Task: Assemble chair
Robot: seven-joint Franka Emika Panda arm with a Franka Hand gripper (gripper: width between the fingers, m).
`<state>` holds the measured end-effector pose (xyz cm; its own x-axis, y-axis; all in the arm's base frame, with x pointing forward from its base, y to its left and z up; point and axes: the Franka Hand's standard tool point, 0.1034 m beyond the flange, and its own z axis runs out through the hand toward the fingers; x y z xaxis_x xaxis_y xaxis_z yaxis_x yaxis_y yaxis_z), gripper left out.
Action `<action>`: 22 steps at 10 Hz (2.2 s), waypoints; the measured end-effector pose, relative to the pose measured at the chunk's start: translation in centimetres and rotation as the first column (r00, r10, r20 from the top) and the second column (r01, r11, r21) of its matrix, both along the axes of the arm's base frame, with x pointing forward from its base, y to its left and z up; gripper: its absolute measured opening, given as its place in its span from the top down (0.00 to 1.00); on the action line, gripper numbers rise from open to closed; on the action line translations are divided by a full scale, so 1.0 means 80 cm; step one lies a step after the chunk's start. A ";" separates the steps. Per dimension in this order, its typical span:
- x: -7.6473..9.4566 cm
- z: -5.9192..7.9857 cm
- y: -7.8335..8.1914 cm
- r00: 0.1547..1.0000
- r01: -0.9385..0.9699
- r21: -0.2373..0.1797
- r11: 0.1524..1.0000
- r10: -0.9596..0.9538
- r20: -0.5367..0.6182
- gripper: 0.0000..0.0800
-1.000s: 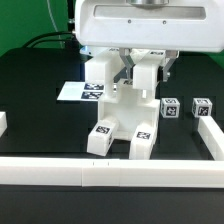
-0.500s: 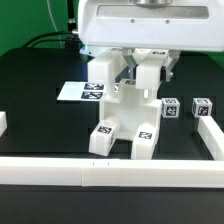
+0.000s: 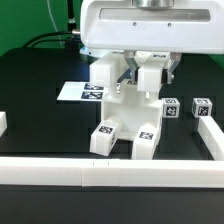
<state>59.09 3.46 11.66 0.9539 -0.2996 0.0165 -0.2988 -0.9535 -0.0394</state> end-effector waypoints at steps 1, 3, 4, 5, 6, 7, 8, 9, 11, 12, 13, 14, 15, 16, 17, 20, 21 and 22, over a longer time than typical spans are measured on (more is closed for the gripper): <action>0.000 -0.001 0.000 1.000 0.000 0.000 1.000 0.000 -0.001 0.64; -0.002 -0.009 -0.002 1.000 -0.001 -0.005 1.000 0.001 -0.007 0.64; -0.003 -0.016 -0.003 1.000 -0.001 -0.009 1.000 0.001 -0.012 0.64; -0.005 -0.022 -0.004 1.000 -0.001 -0.011 1.000 0.001 -0.017 0.64; -0.006 -0.026 -0.004 1.000 -0.002 -0.013 1.000 0.001 -0.020 0.64; -0.005 -0.031 -0.006 1.000 -0.007 -0.017 1.000 0.007 -0.018 0.64; -0.007 -0.038 -0.009 1.000 -0.016 -0.021 1.000 0.015 -0.022 0.64; -0.008 -0.042 -0.012 0.999 -0.027 -0.023 0.999 0.026 -0.027 0.64; -0.006 -0.051 -0.019 0.998 -0.053 -0.027 0.998 0.052 -0.034 0.64; -0.005 -0.051 -0.019 0.998 -0.056 -0.027 0.998 0.055 -0.033 0.64; -0.005 -0.051 -0.019 0.998 -0.056 -0.027 0.998 0.055 -0.033 0.64; -0.005 -0.051 -0.019 0.998 -0.058 -0.027 0.998 0.057 -0.033 0.64; -0.004 -0.051 -0.020 0.998 -0.060 -0.027 0.998 0.059 -0.033 0.64; -0.004 -0.051 -0.020 0.998 -0.061 -0.027 0.998 0.060 -0.033 0.64; -0.004 -0.051 -0.021 0.998 -0.060 -0.027 0.998 0.059 -0.032 0.64; -0.006 -0.055 -0.027 0.997 -0.069 -0.029 0.997 0.068 -0.038 0.34; -0.006 -0.056 -0.027 0.997 -0.069 -0.029 0.997 0.068 -0.040 0.24; -0.006 -0.057 -0.027 0.997 -0.069 -0.029 0.997 0.068 -0.041 0.24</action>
Offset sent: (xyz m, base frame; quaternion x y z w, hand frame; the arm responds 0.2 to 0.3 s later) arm 0.0025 0.0009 -0.0163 0.0036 0.0037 -0.0176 0.9998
